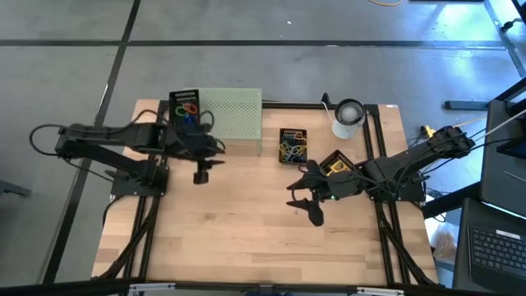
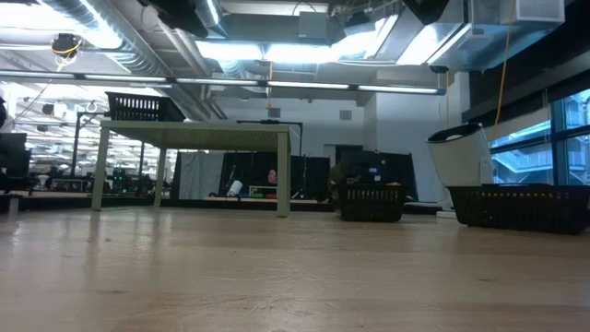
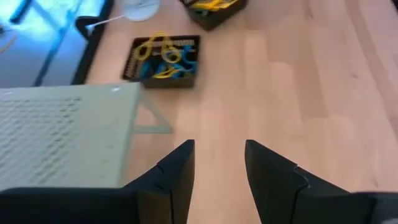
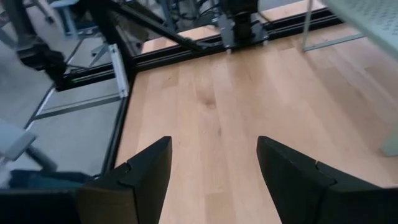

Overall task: Pick & Place Office Desk Supplies
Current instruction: Put the top black bin on the shelf

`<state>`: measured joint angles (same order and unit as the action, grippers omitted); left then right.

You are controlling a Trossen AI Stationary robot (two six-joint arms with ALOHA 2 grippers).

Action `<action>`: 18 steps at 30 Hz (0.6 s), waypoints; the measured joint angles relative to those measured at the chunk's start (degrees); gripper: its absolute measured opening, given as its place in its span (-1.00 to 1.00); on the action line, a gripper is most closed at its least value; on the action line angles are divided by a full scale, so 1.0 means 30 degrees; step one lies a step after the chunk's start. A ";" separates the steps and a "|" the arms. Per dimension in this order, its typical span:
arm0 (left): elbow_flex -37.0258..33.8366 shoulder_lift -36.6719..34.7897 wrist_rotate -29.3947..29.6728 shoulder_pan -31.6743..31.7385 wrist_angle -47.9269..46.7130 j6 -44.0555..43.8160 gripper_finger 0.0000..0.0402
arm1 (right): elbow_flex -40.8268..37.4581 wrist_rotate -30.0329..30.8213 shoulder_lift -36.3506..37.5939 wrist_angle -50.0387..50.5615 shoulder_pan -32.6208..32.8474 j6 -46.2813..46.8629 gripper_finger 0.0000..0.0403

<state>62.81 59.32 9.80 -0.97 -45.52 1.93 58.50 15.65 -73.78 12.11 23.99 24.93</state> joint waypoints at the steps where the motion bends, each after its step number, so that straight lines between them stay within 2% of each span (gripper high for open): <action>1: -0.0247 0.0110 0.0017 -0.0338 0.0320 -0.0174 -0.33 | 0.0000 0.0287 0.0006 -0.0011 0.0000 -0.0014 0.18; 12: -0.3041 0.1448 0.0479 -0.2877 0.4144 -0.2131 -0.33 | -0.0005 0.1636 0.0007 -0.1676 -0.0137 -0.0302 0.18; 15: -0.3253 0.1724 0.1344 -0.3218 0.4970 -0.2402 -0.33 | 0.0000 0.1087 0.0007 -0.1819 -0.0347 -0.0285 0.18; 18: -0.3315 0.1954 0.1707 -0.3439 0.5511 -0.2414 -0.33 | 0.0000 0.0170 0.0007 -0.0175 -0.0548 -0.0015 0.18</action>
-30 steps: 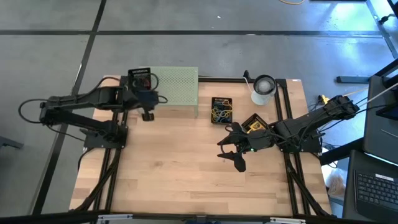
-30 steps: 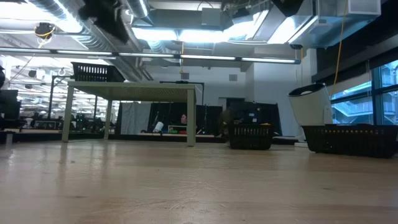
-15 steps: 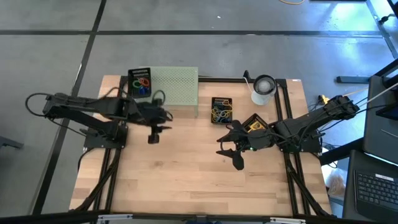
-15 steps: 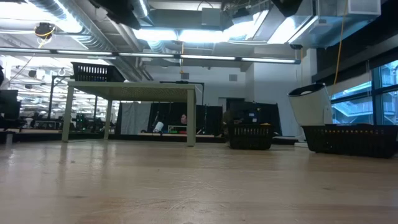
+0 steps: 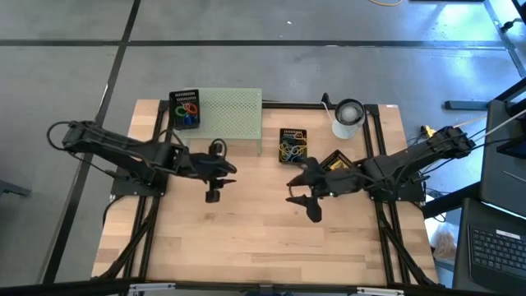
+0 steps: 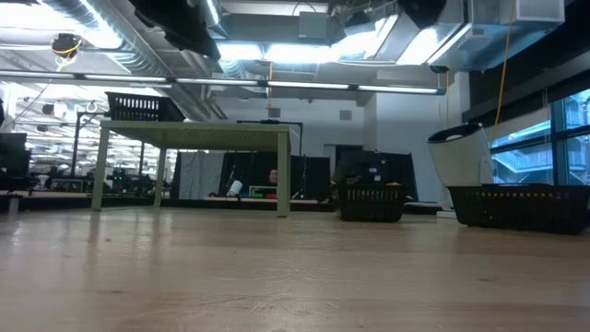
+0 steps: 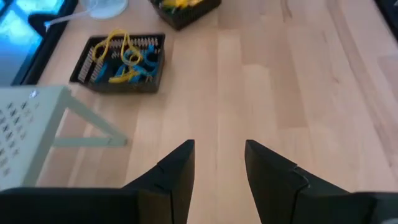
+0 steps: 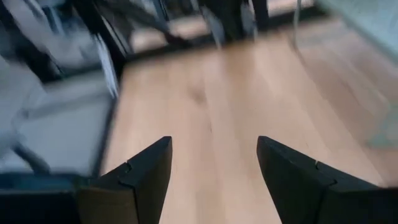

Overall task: Pick & Place Office Desk Supplies
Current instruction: Put the top black bin on the shelf

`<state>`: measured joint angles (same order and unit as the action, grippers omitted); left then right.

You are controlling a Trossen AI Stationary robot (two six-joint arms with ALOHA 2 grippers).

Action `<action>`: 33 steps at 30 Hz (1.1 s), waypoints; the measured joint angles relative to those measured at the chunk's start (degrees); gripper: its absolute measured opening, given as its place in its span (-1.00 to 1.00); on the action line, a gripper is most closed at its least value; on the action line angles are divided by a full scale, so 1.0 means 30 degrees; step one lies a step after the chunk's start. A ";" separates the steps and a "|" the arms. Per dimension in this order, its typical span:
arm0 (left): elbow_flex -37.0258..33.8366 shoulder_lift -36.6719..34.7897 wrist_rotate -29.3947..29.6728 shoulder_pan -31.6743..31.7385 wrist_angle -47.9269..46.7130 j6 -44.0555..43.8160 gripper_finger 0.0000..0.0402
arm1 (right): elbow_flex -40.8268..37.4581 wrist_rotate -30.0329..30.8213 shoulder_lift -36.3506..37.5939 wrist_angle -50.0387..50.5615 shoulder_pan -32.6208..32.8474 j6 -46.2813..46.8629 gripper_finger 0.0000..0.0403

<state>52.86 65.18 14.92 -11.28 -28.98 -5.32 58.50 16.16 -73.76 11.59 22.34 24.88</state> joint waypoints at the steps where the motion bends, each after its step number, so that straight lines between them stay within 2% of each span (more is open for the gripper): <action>1: 0.0000 0.0124 0.0021 -0.0047 0.0319 -0.0005 -0.33 | 0.0000 -0.0138 0.0000 0.0939 -0.0081 0.0000 0.18; 7: 0.0000 0.0731 0.0145 -0.0379 0.0916 0.0005 -0.33 | -0.0007 -0.0028 -0.0328 0.6960 -0.0829 -0.1185 0.18; 10: 0.0000 0.1017 0.0138 -0.0402 0.1141 0.0005 -0.33 | -0.0007 -0.0041 -0.0937 0.8341 -0.1375 -0.3022 0.18; 17: -0.0015 0.1444 0.0145 -0.0388 0.1338 0.0012 -0.33 | -0.0007 0.0370 -0.2917 0.8444 -0.3297 -0.7212 0.18; 21: -0.0015 0.1437 0.0146 -0.0395 0.1477 0.0012 -0.33 | -0.0007 0.1066 -0.4022 0.8463 -0.4891 -0.7511 0.18; 27: -0.0015 0.1429 0.0145 -0.0623 0.1647 0.0012 -0.33 | -0.0007 -0.0634 -0.5714 0.8497 -0.6883 -0.7746 0.16; 33: -0.0015 0.1429 0.0146 -0.0968 0.1651 0.0012 -0.33 | -0.0007 -0.0697 -0.7084 0.8456 -0.7937 -0.8750 -0.01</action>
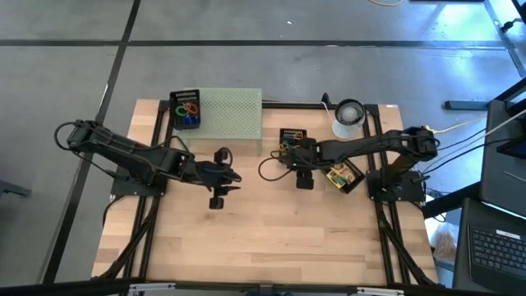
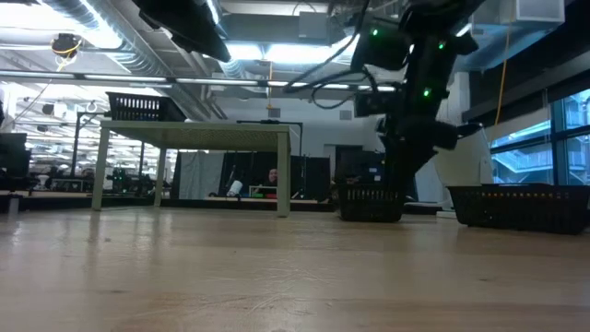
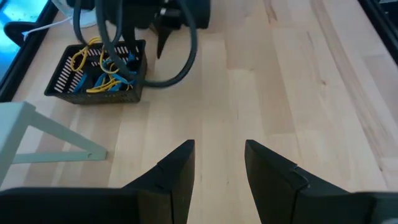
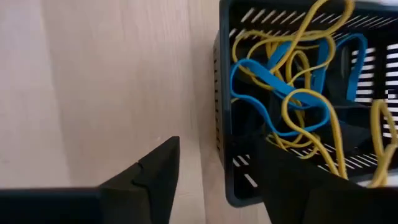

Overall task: Pick & Place Office Desk Supplies
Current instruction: Put the top black bin on the shelf

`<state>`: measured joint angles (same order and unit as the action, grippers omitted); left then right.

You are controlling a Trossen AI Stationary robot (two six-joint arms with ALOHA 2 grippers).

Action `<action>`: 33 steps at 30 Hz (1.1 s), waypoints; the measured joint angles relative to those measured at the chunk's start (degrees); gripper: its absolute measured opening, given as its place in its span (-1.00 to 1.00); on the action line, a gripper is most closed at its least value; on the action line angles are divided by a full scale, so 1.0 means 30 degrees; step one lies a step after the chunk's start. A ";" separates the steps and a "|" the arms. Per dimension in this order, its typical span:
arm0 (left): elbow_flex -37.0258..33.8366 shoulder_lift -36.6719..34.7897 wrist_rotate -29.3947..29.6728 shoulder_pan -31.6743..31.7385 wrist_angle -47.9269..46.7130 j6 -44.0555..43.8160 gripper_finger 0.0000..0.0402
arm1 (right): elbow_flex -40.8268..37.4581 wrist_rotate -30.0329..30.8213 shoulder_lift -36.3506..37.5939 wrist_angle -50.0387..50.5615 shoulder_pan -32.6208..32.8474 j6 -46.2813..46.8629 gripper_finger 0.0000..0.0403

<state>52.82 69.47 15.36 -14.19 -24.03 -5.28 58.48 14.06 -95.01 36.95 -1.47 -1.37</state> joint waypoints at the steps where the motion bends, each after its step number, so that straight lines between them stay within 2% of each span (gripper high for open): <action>1: 0.0000 0.0000 0.0000 -0.0041 0.0006 0.0006 -0.33 | 0.0000 0.0000 -0.0170 -0.0044 -0.0130 -0.0143 -0.05; 9: 0.0000 0.0000 -0.0007 -0.0418 -0.0008 0.0007 -0.33 | 0.0000 -0.0007 -0.0756 -0.0096 -0.0732 -0.0218 -0.43; 16: 0.0000 0.0000 0.0000 -0.0418 -0.0022 0.0007 -0.33 | 0.0000 -0.0051 -0.0756 -0.0110 -0.0752 -0.0189 -0.90; 18: 0.0000 0.0000 0.0000 -0.0418 -0.0015 0.0007 -0.33 | 0.0000 -0.0039 -0.0756 -0.0103 -0.0752 -0.0020 -0.94; 22: 0.0000 0.0000 0.0000 -0.0418 -0.0022 0.0007 -0.33 | 0.0000 -0.0183 -0.0756 -0.0116 -0.0665 0.0247 -0.88; 26: 0.0000 -0.0007 0.0000 -0.0431 -0.0043 -0.0036 -0.33 | 0.0000 -0.1430 -0.0756 -0.0918 -0.0180 0.1015 -0.94; 29: 0.0000 -0.0015 0.0001 -0.0614 -0.0044 -0.0013 -0.33 | 0.0000 -0.2434 -0.0756 -0.1638 0.0549 0.2201 -0.94; 33: 0.0000 -0.0015 -0.0008 -0.0910 -0.0044 -0.0007 -0.33 | 0.0000 -0.2405 -0.0756 -0.2427 0.2122 0.2822 -0.94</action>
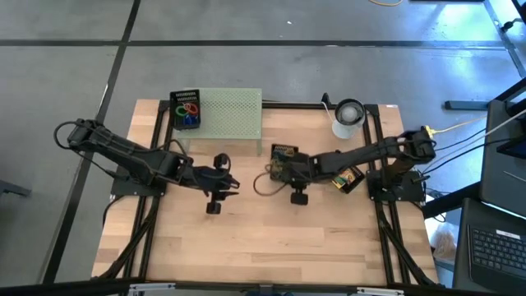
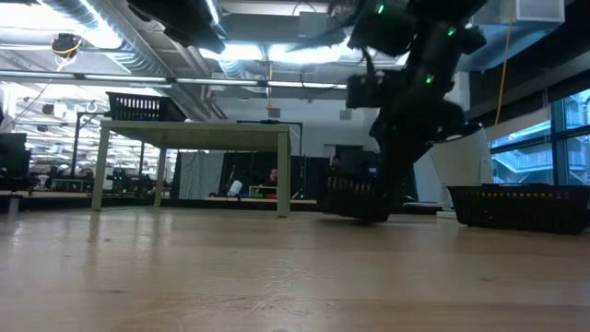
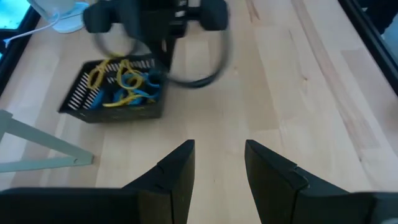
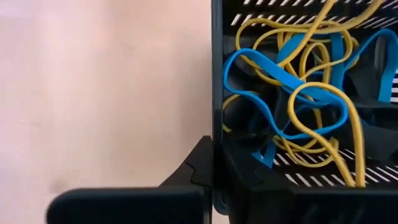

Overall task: Pick & Place Office Desk Supplies
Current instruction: Put the top black bin on the shelf

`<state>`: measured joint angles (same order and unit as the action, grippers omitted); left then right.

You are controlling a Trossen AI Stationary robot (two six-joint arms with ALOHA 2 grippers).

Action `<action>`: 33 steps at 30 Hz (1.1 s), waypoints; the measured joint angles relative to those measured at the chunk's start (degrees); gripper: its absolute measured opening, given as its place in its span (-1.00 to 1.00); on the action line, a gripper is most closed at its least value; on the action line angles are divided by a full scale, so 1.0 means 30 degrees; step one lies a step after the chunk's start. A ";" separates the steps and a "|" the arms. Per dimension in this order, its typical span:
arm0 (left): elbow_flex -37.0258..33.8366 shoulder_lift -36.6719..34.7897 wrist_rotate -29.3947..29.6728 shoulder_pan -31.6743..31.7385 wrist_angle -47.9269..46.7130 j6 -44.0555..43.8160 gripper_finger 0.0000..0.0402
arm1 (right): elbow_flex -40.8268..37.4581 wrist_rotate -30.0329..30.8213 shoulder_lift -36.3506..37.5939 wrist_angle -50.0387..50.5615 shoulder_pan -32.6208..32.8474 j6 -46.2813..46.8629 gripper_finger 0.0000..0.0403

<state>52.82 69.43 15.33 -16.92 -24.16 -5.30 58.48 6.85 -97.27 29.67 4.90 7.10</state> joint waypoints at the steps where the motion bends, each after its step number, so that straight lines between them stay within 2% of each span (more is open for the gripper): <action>1: 0.0000 0.0000 0.0000 -0.0066 0.0000 -0.0008 -0.33 | 0.0000 -0.0007 0.0000 -0.0284 0.0437 0.0130 -0.94; 9: 0.0000 -0.0095 0.0000 -0.0566 0.0030 -0.0573 -0.33 | 0.0000 -0.0005 0.0000 -0.2668 0.2493 0.2075 -0.94; 22: 0.0022 -0.0612 0.0007 -0.1235 0.0146 -0.1552 -0.33 | 0.0057 -0.0655 -0.0536 -0.7167 0.2640 0.2417 -0.94; 28: 0.0015 -0.0844 0.0000 -0.1730 0.0064 -0.1529 -0.33 | 0.1802 -0.1335 -0.2517 -0.6545 0.2633 0.1627 -0.94; 33: 0.0022 -0.1003 0.0008 -0.2119 0.0066 -0.1551 -0.33 | 0.4428 -0.1587 -0.4155 -0.4217 0.2541 0.0314 -0.92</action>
<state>52.88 66.42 15.36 -23.27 -23.97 -9.95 71.76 2.09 -109.74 17.02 12.52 8.04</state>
